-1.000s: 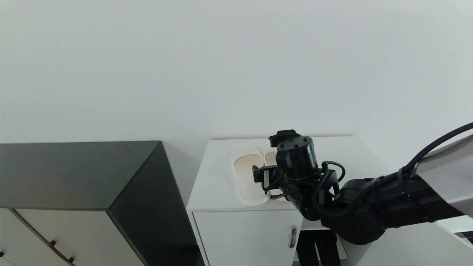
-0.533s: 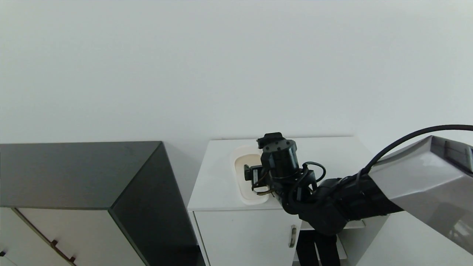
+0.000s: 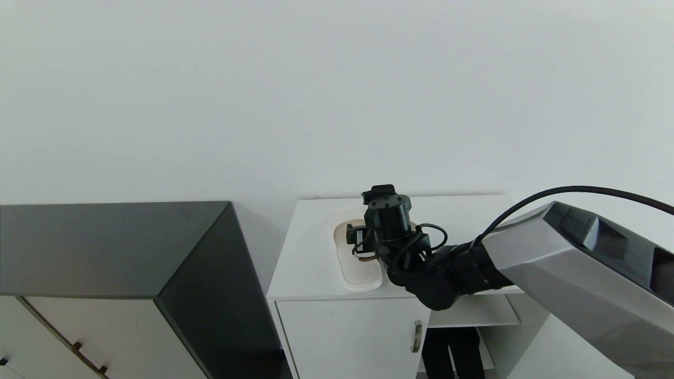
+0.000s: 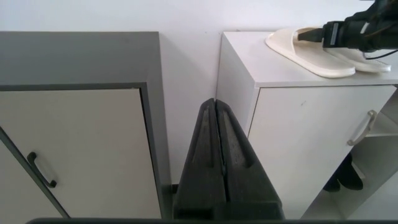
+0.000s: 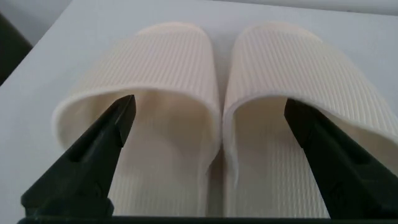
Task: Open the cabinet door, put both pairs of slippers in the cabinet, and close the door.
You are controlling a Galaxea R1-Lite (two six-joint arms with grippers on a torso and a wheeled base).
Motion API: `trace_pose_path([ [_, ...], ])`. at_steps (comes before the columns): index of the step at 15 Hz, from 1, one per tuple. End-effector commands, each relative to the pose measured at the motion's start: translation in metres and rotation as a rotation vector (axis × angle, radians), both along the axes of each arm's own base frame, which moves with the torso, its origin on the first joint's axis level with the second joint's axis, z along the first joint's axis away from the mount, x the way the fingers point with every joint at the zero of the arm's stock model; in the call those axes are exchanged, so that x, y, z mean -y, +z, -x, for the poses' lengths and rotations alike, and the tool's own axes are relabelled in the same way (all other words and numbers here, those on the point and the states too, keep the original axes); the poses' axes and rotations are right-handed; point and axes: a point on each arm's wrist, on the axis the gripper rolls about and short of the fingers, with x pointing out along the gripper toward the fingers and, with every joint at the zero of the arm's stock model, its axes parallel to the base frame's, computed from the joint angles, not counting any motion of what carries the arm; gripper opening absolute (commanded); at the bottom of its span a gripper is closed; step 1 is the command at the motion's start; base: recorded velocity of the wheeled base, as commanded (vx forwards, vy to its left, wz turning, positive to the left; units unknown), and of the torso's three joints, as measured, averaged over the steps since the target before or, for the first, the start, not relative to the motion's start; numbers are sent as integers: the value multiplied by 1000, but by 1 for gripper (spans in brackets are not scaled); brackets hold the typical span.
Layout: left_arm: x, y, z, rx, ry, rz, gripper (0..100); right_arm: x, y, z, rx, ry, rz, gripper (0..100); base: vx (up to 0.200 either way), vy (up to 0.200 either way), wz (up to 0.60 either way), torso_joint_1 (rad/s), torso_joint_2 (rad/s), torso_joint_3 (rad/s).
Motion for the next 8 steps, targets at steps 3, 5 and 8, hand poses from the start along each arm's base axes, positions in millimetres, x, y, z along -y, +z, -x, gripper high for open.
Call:
trace_pose_path([
  [3,0,0,0,1,-1,0,0,0,-17,-19,1,-24,13,100,0,0,0,0,0,0],
  [5,0,0,0,1,-1,0,0,0,-16,-20,4,-25,14,0,0,0,0,0,0,0],
  [8,0,0,0,1,1,0,0,-1,-14,-23,14,-27,6,0,0,0,0,0,0,0],
])
